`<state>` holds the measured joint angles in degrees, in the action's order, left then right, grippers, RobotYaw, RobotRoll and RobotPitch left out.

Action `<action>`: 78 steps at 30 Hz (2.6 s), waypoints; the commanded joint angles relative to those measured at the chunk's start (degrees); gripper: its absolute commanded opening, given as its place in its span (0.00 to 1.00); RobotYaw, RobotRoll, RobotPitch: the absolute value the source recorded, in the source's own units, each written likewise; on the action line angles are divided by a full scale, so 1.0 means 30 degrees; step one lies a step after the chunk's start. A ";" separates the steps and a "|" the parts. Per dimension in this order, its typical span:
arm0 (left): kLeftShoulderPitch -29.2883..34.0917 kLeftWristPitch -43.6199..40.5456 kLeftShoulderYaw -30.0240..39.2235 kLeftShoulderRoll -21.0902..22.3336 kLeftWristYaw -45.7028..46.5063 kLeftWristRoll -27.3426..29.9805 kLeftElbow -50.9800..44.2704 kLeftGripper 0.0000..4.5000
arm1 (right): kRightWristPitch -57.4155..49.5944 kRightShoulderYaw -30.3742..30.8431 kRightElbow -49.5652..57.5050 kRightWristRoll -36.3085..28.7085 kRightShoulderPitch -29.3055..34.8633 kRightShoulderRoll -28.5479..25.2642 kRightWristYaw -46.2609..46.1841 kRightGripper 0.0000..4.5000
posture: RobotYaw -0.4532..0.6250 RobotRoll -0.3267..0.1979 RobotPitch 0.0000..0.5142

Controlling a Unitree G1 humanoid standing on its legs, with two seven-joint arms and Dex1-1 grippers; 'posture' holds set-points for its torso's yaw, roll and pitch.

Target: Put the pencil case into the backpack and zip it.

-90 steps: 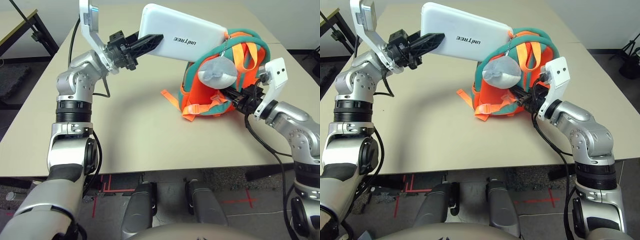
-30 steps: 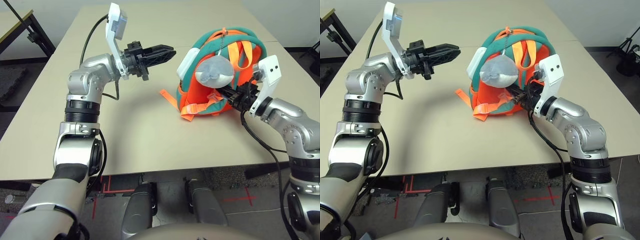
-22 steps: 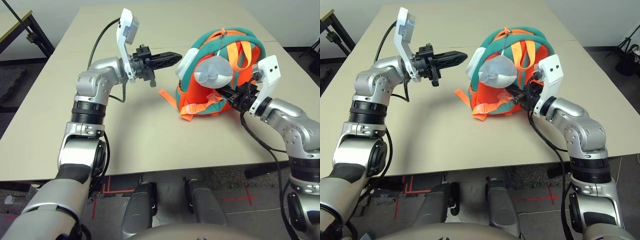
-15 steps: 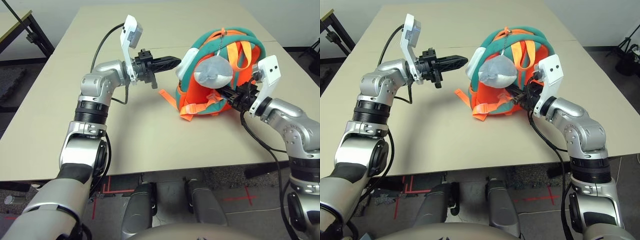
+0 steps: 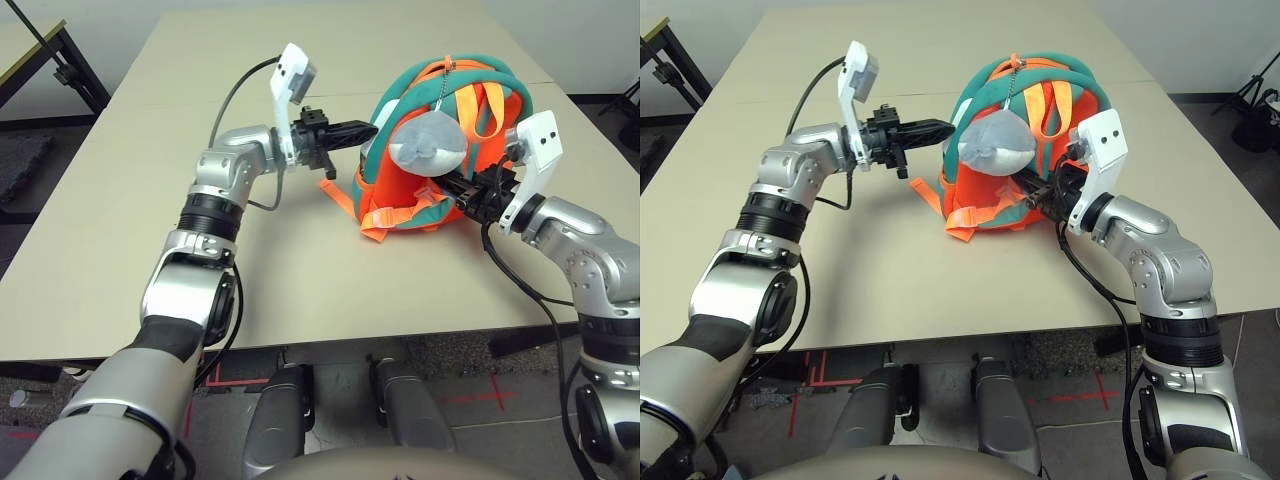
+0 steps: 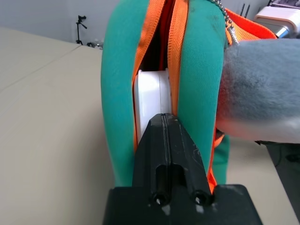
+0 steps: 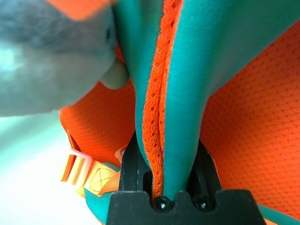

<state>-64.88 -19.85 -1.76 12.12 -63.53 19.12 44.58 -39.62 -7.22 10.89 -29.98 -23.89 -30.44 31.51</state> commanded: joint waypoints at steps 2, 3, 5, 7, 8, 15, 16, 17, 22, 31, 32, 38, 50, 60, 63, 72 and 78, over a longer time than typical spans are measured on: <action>-0.0892 0.1361 -0.0316 -0.0821 0.0039 -0.1098 0.2572 0.00 | -0.0390 0.0492 -0.0408 0.0397 0.0384 0.0051 -0.0038 0.05 | 0.23 0.62 0.28; -0.1015 0.1399 -0.0182 -0.0837 -0.0078 -0.1059 0.2703 0.00 | -0.0384 0.0488 -0.0415 0.0412 0.0374 0.0059 -0.0043 0.05 | 0.23 0.62 0.28; -0.1121 0.1340 -0.0023 -0.0765 -0.0240 -0.1026 0.2743 0.00 | -0.0388 0.0471 -0.0384 0.0444 0.0377 0.0082 -0.0054 0.05 | 0.23 0.62 0.28; -0.0985 0.1228 0.0017 -0.0501 -0.0380 -0.1061 0.2418 0.00 | -0.0384 0.0452 -0.0374 0.0470 0.0389 0.0097 -0.0048 0.05 | 0.24 0.62 0.29; -0.0817 0.1120 0.0093 -0.0280 -0.0472 -0.0978 0.2027 0.00 | -0.0361 0.0461 -0.0421 0.0495 0.0379 0.0111 -0.0027 0.05 | 0.24 0.62 0.29; 0.0133 -0.1257 0.1932 0.0884 -0.0596 0.1367 -0.2455 0.00 | -0.0204 0.0643 -0.0816 0.0650 0.0157 0.0209 0.0162 0.05 | 0.25 0.62 0.30; 0.0331 -0.1873 0.2115 0.1031 -0.0610 0.1826 -0.3442 0.00 | -0.0191 0.0658 -0.0847 0.0662 0.0136 0.0221 0.0180 0.05 | 0.25 0.62 0.30; 0.0564 -0.2498 0.2192 0.1195 -0.0641 0.2215 -0.4421 0.00 | -0.0176 0.0665 -0.0861 0.0672 0.0135 0.0227 0.0202 0.05 | 0.25 0.62 0.30; 0.1182 -0.3962 0.2141 0.2032 -0.0389 0.3212 -0.8293 0.22 | -0.0091 0.0720 -0.0969 0.0736 0.0132 0.0272 0.0297 0.05 | 0.25 0.62 0.30; 0.1289 -0.2402 -0.0696 0.3222 -0.2121 0.2070 -1.1439 0.99 | 0.0011 0.0743 -0.1155 0.0818 0.0102 0.0264 0.0416 0.05 | 0.24 0.62 0.30; 0.1365 -0.2489 -0.0970 0.3366 -0.2422 0.2174 -1.1750 1.00 | 0.0008 0.0734 -0.1142 0.0823 0.0115 0.0256 0.0420 0.05 | 0.24 0.62 0.30; 0.1515 -0.2572 -0.2142 0.3684 -0.3487 0.2275 -1.2861 1.00 | -0.0022 0.0670 -0.1133 0.0890 0.0206 0.0224 0.0443 0.05 | 0.24 0.62 0.29; 0.1207 0.3079 -0.4971 0.2660 -0.2429 -0.2381 -0.8520 1.00 | -0.0051 0.0684 -0.1180 0.0896 0.0111 0.0373 0.0422 0.05 | 0.23 0.62 0.29; 0.0600 0.6659 -0.4913 0.0777 -0.1330 -0.4174 -0.5036 1.00 | -0.0152 0.0556 -0.0969 0.0864 0.0258 0.0309 0.0386 0.05 | 0.22 0.62 0.29; 0.0308 0.7177 -0.4585 0.0439 -0.0829 -0.4257 -0.4547 1.00 | -0.0160 0.0541 -0.0936 0.0865 0.0295 0.0340 0.0359 0.05 | 0.22 0.62 0.29; 0.0573 0.5509 -0.3792 0.1429 -0.1681 -0.3301 -0.6309 0.54 | -0.0089 0.0584 -0.1005 0.0942 0.0279 0.0455 0.0313 0.05 | 0.23 0.62 0.29; 0.0707 0.2882 -0.2706 0.3556 -0.2501 -0.2227 -0.8271 0.12 | 0.0015 0.0621 -0.1249 0.1045 0.0189 0.0439 0.0373 0.05 | 0.24 0.62 0.29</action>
<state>-63.24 -9.25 -10.67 21.80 -69.90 11.36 21.29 -38.36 -6.78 9.01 -27.97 -24.27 -29.17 32.78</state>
